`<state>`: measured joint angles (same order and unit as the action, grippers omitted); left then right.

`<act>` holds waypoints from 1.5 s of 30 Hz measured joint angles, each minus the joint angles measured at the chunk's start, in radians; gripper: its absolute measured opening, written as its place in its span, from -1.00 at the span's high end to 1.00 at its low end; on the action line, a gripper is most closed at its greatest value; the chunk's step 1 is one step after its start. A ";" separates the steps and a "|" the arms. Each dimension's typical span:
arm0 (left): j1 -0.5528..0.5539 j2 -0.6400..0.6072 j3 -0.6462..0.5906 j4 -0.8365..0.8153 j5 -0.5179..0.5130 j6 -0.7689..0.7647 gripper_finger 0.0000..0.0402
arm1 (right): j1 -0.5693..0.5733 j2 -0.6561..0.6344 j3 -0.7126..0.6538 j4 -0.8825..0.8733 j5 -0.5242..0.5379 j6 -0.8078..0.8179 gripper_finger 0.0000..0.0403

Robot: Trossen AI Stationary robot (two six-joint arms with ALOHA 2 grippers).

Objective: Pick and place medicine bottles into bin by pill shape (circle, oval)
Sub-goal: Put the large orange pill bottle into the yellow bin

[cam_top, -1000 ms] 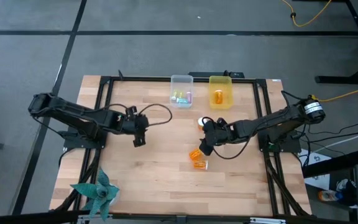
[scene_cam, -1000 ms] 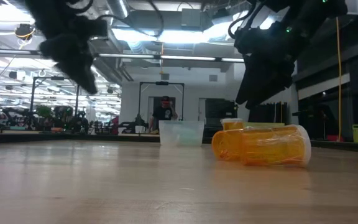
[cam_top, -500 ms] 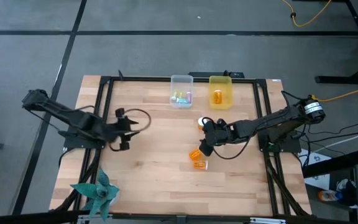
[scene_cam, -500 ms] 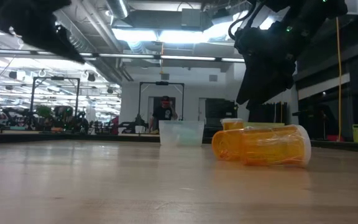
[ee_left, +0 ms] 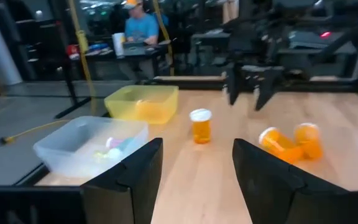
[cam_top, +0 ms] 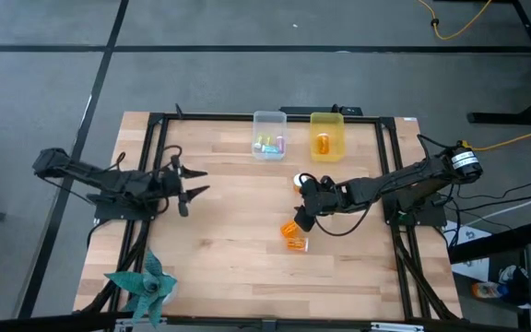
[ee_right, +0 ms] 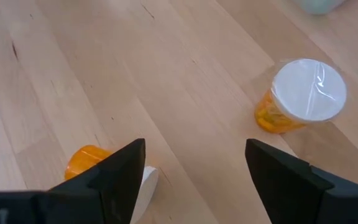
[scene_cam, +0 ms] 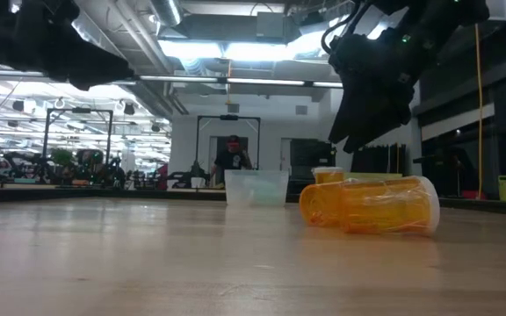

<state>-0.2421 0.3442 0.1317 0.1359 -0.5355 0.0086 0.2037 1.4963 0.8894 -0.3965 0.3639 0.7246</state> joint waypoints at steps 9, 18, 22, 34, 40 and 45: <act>0.197 -0.012 -0.009 0.008 0.264 0.028 0.06 | -0.019 0.000 0.000 0.043 -0.002 -0.079 -0.38; 0.243 -0.057 -0.009 -0.141 0.319 -0.039 0.06 | -0.024 0.000 0.000 0.037 -0.044 -0.109 -0.38; 0.242 -0.077 -0.009 -0.203 0.319 -0.071 0.06 | -0.024 0.000 0.000 0.035 -0.044 -0.108 -0.38; 0.242 -0.086 -0.122 -0.079 0.321 -0.078 0.06 | -0.024 0.000 0.000 0.037 -0.044 -0.101 -0.38; 0.242 -0.085 -0.124 -0.078 0.353 -0.037 0.06 | -0.024 0.000 0.000 0.037 -0.044 -0.101 -0.38; 0.242 -0.085 -0.124 -0.094 0.371 0.001 0.06 | -0.024 0.000 0.000 0.037 -0.044 -0.106 -0.38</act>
<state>-0.0002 0.2590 0.0082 0.0419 -0.1650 0.0097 0.1795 1.4963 0.8894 -0.3600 0.3202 0.6187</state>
